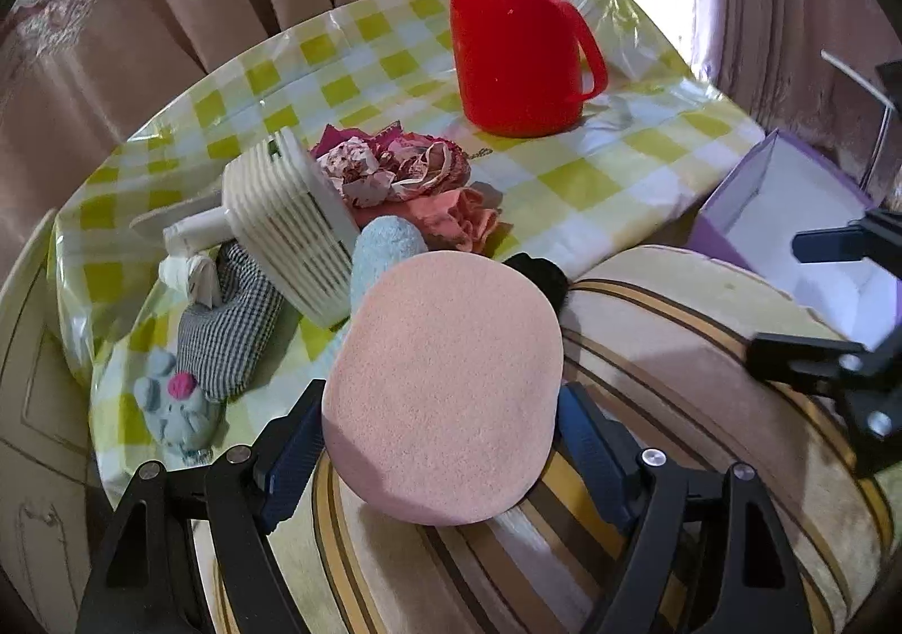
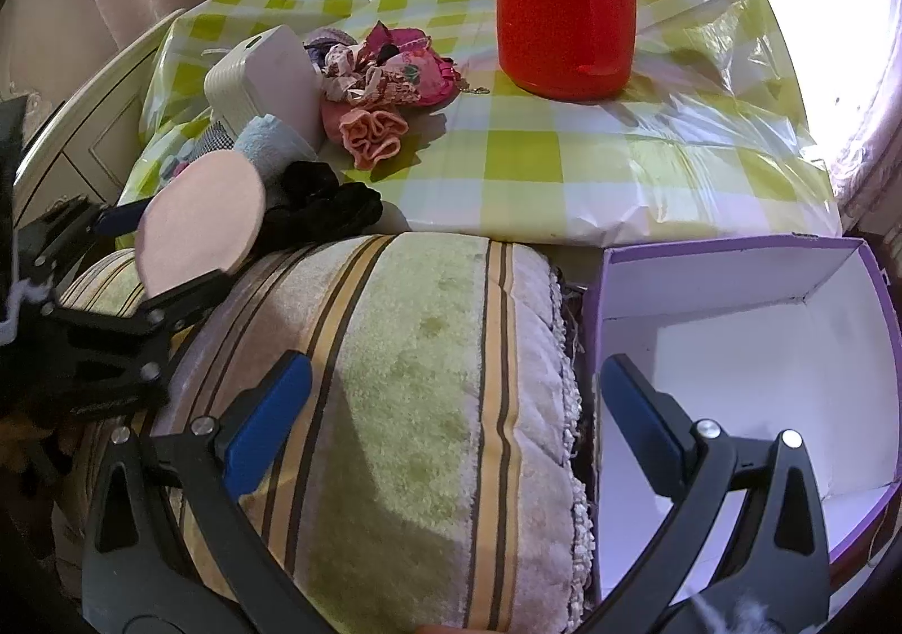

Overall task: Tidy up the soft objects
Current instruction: 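Grasp the pink round felt pad with the left tool, then grasp the light blue fuzzy sock with the right tool while the left tool holds the pink pad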

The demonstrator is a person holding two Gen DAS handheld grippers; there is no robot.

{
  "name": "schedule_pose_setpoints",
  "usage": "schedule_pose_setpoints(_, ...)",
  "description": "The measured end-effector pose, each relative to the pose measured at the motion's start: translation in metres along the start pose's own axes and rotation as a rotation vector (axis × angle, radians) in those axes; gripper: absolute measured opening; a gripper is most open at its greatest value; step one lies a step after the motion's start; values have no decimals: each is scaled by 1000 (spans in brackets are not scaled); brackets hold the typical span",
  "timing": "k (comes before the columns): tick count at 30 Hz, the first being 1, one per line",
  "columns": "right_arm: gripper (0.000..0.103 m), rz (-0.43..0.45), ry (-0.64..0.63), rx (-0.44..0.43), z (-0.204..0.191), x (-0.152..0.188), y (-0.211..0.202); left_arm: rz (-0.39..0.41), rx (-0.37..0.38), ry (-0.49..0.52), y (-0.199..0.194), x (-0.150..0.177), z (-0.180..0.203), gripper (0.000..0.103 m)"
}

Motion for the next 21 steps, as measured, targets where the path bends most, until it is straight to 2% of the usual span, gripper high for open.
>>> schedule_pose_setpoints(9, 103, -11, -43, 8, -6, -6, 7, 57, 63, -225, -26, 22, -21, 81)
schedule_pose_setpoints(21, 103, -55, -193, -15, -46, -33, 32, 102, 24, -461, -41, 47, -71, 81)
Point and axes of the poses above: each gripper's, at about its wrist camera, not at the fingertips, and y roughly the way its jaws point, z to its right, x to its underside, the point moved 10 cm from there along y, roughly the way its jaws point, and after that the axes turned 2 degrees about x, right-handed, at the moved point
